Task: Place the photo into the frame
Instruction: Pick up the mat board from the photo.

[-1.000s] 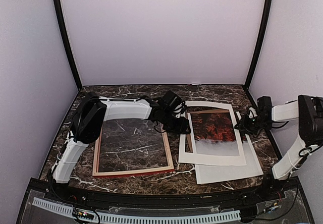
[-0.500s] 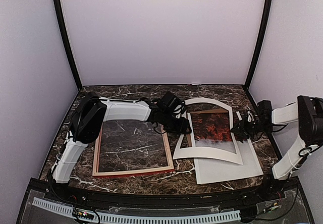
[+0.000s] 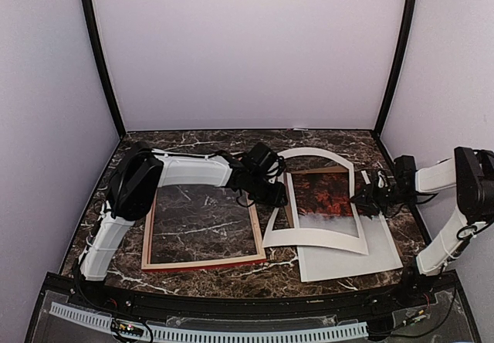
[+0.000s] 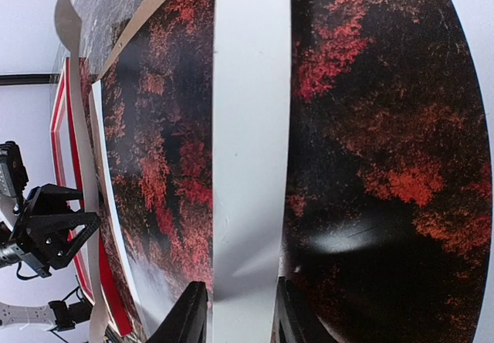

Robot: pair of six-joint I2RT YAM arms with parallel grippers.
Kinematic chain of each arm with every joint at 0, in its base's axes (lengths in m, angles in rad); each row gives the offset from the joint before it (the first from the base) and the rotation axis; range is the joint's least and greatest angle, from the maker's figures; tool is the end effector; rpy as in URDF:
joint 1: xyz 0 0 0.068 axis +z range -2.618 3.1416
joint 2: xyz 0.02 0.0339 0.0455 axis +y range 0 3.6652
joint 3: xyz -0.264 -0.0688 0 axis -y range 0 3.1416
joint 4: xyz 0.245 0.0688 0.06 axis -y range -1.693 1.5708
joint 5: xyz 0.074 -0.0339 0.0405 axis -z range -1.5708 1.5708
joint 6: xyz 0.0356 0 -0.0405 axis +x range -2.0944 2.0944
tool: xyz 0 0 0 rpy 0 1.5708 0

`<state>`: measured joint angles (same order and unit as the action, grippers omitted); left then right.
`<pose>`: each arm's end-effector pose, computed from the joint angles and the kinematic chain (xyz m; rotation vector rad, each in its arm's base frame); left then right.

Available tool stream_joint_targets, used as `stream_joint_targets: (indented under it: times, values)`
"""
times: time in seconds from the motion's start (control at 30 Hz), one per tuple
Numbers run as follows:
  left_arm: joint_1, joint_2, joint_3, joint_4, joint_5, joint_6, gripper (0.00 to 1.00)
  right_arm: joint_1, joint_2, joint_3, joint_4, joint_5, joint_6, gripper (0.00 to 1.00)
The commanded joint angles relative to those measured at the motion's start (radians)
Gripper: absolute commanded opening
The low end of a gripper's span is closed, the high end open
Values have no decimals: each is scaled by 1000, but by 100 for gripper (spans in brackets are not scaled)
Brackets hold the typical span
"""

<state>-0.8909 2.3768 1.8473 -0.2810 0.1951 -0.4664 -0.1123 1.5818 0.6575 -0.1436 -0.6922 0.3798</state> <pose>0.3262 -0.4144 0.1454 0.6326 2.4637 -0.8312 0.2681 -0.0074 0.1292 0.3940 2.5439 1.0039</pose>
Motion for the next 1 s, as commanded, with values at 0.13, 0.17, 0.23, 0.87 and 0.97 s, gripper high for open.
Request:
stream_joint_targets:
  times: [0.13, 0.17, 0.23, 0.87, 0.97]
  values:
    - [-6, -31, -26, -126, -66, 34, 31, -6, -16, -4, 21, -18, 7, 36]
    - [-6, -34, -19, -130, -68, 37, 31, -6, -21, 2, 15, -12, 5, 37]
    - [-6, -37, -6, -138, -78, 43, 30, -6, -28, 11, 2, -6, 4, 40]
    - [-4, -120, 71, -234, -184, 92, 27, -6, -168, 92, -167, 57, -24, 57]
    - [-2, -138, 71, -238, -184, 96, 27, -8, -180, 95, -183, 73, -28, 59]
